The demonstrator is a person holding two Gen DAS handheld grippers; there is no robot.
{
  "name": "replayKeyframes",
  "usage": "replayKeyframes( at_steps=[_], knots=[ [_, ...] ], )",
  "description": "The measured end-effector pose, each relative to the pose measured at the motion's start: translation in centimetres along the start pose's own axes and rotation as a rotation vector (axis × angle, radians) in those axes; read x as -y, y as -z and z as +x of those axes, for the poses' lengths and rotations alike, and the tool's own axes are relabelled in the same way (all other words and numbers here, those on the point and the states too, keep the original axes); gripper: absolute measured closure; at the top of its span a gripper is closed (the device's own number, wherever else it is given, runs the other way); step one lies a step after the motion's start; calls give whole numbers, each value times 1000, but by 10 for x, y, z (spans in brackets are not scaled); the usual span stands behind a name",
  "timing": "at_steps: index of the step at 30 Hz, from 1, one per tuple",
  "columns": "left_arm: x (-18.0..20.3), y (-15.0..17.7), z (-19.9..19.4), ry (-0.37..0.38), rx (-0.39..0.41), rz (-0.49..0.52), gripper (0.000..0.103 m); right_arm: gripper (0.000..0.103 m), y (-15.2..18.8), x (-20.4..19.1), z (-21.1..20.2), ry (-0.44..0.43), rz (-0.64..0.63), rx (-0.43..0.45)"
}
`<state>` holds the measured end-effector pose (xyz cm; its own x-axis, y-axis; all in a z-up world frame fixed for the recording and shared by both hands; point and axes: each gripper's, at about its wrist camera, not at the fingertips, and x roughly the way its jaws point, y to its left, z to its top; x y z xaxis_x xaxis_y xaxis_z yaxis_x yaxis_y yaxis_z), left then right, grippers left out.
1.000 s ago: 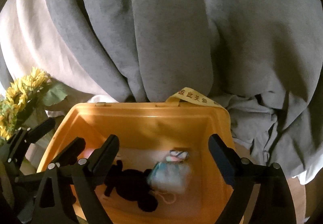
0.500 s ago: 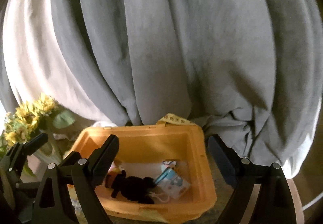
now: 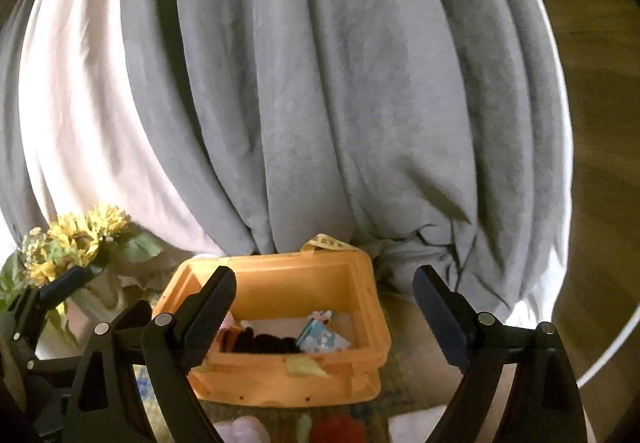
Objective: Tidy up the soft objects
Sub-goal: 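Withdraw both tools from the crate toward the remaining items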
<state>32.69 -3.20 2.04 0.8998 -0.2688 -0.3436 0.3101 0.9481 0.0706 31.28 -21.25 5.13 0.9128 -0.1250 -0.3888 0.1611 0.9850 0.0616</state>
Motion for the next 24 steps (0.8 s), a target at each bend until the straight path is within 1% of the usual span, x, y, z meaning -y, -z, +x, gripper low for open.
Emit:
replayKeyframes(
  at_steps=[10,17,24],
  knots=[
    [2,22,-31,45,-5,9,10,12,21,-10,-44,51,3,14],
    [-2,47,-44,74,-28,41,10,12,50,-17,-70,158,15,36],
    [-5,73,-48,104,-47,90,10,12,82,-24,-79,213,38,-3]
  ],
)
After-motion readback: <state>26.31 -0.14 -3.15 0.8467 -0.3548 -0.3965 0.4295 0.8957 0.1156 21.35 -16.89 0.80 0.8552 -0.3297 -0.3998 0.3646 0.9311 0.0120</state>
